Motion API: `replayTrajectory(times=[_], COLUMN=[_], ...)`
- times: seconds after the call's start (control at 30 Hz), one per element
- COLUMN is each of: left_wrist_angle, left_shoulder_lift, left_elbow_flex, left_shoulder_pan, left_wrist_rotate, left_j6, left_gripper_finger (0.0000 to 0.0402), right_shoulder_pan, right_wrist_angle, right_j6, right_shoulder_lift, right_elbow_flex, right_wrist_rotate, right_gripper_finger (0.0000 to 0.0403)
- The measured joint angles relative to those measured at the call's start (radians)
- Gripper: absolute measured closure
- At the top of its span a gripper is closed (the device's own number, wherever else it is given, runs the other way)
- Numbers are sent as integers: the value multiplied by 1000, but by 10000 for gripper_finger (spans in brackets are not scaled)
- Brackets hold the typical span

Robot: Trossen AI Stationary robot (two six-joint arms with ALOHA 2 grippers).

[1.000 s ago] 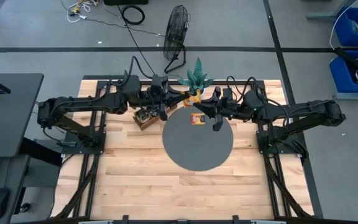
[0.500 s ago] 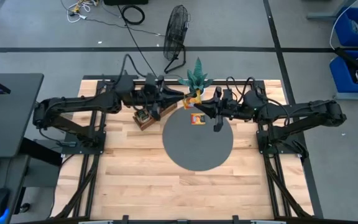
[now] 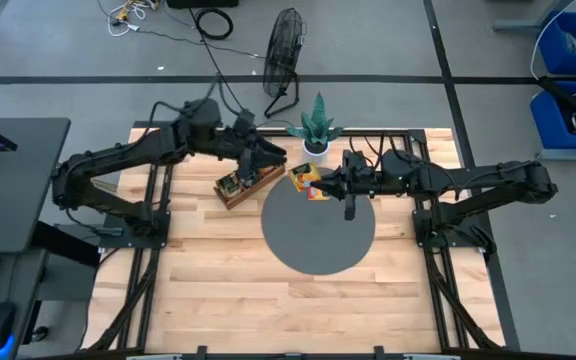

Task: Pick & Place Tea
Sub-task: Put the orange tea bag into the right section of the wooden organizer

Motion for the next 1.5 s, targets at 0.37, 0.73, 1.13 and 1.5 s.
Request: replayTrajectory(times=[0.37, 0.73, 1.13, 1.5], left_wrist_angle=[-148, -161, -180, -188], left_shoulder_lift=[148, 179, 181, 181], left_elbow_flex=[146, 155, 155, 155], left_shoulder_pan=[-28, -29, -29, -21], left_wrist_rotate=[103, 120, 114, 92], left_j6=[124, 167, 212, 265], left_gripper_finger=[199, 256, 342, 398], right_shoulder_pan=[0, -3, -19, -19], right_wrist_angle=[-33, -54, -42, -30], right_j6=[28, 45, 55, 71], right_shoulder_lift=[6, 6, 6, 6], right_elbow_flex=[0, 0, 0, 0], right_wrist_rotate=[-34, -36, -43, -50], right_gripper_finger=[403, 403, 403, 387])
